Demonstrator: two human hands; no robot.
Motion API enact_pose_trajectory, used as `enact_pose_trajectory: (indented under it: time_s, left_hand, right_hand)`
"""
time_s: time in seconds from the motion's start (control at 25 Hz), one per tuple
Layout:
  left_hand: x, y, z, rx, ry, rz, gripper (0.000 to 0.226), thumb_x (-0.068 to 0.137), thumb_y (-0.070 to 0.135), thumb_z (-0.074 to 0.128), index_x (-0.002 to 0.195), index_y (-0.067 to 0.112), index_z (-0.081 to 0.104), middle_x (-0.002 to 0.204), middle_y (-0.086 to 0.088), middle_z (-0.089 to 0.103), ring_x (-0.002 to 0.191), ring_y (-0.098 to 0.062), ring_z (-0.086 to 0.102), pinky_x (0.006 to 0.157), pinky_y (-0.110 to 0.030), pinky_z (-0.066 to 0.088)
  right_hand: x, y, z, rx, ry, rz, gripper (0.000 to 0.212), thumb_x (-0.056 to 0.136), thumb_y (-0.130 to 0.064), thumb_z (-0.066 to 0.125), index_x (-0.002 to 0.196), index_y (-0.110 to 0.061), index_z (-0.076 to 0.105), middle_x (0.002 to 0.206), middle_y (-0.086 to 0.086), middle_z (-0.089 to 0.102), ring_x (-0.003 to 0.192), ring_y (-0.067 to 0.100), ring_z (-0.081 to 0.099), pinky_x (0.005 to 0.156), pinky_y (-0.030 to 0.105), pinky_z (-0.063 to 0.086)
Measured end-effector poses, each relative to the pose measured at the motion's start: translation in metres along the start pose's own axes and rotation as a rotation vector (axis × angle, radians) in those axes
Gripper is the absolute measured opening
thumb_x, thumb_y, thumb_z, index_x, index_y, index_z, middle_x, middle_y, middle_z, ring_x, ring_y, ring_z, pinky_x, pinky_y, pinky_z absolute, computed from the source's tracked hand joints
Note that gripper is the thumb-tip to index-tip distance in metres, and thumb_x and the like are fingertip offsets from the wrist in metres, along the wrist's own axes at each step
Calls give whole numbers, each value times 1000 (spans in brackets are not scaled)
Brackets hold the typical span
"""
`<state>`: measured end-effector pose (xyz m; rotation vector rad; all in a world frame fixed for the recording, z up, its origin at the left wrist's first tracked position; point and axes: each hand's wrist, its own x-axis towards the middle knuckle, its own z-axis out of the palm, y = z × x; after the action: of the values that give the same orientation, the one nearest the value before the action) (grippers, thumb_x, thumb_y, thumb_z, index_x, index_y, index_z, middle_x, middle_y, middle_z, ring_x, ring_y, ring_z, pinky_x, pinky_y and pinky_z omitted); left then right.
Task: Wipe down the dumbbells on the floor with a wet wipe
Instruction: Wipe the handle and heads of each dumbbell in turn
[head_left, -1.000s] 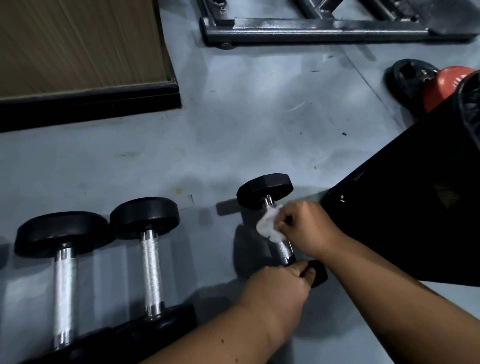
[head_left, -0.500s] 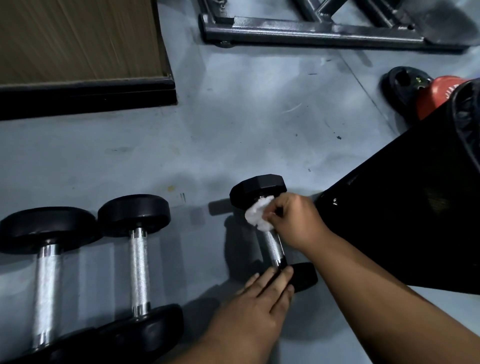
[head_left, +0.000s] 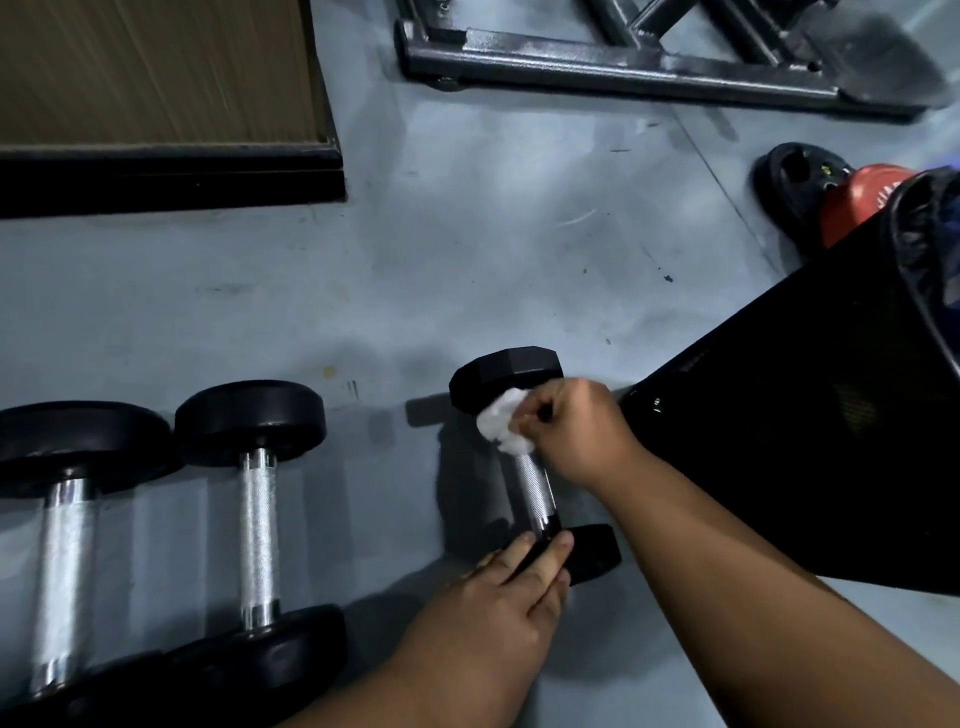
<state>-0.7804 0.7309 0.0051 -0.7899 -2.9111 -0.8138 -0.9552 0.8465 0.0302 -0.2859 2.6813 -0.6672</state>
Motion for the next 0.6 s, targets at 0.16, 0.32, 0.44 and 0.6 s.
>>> enact_pose_trajectory:
  time_s: [0.16, 0.32, 0.44, 0.6]
  left_hand:
    - [-1, -3, -3, -16, -83, 30, 44, 86, 22, 40, 107, 23, 80, 132, 4, 67, 109, -18, 71, 78, -31, 62]
    - [-4, -3, 4, -59, -106, 15, 42, 88, 24, 39, 123, 21, 61, 138, 7, 63, 115, -16, 68, 70, -29, 62]
    - [-3, 4, 2, -96, -118, -47, 40, 90, 23, 38, 129, 19, 47, 151, 8, 48, 125, -17, 62, 64, -30, 61]
    - [4, 11, 14, -74, -236, -22, 51, 105, 14, 36, 154, 14, 21, 166, 13, -10, 154, -27, 15, 107, -45, 47]
  right_hand:
    - [-7, 3, 4, 51, 12, 26, 15, 83, -11, 74, 73, -21, 77, 75, -7, 74, 73, 5, 68, 68, 19, 49]
    - [-53, 17, -7, -16, -307, 125, 17, 77, -8, 76, 66, -20, 77, 68, -10, 74, 67, -1, 69, 67, 19, 55]
    - [-53, 13, -6, -41, -269, 93, 17, 78, -7, 75, 67, -20, 77, 64, -13, 72, 63, -6, 66, 64, 15, 52]
    - [-6, 1, -1, -62, -1, 13, 11, 83, -16, 76, 74, -22, 78, 68, -7, 73, 65, 1, 66, 60, 11, 43]
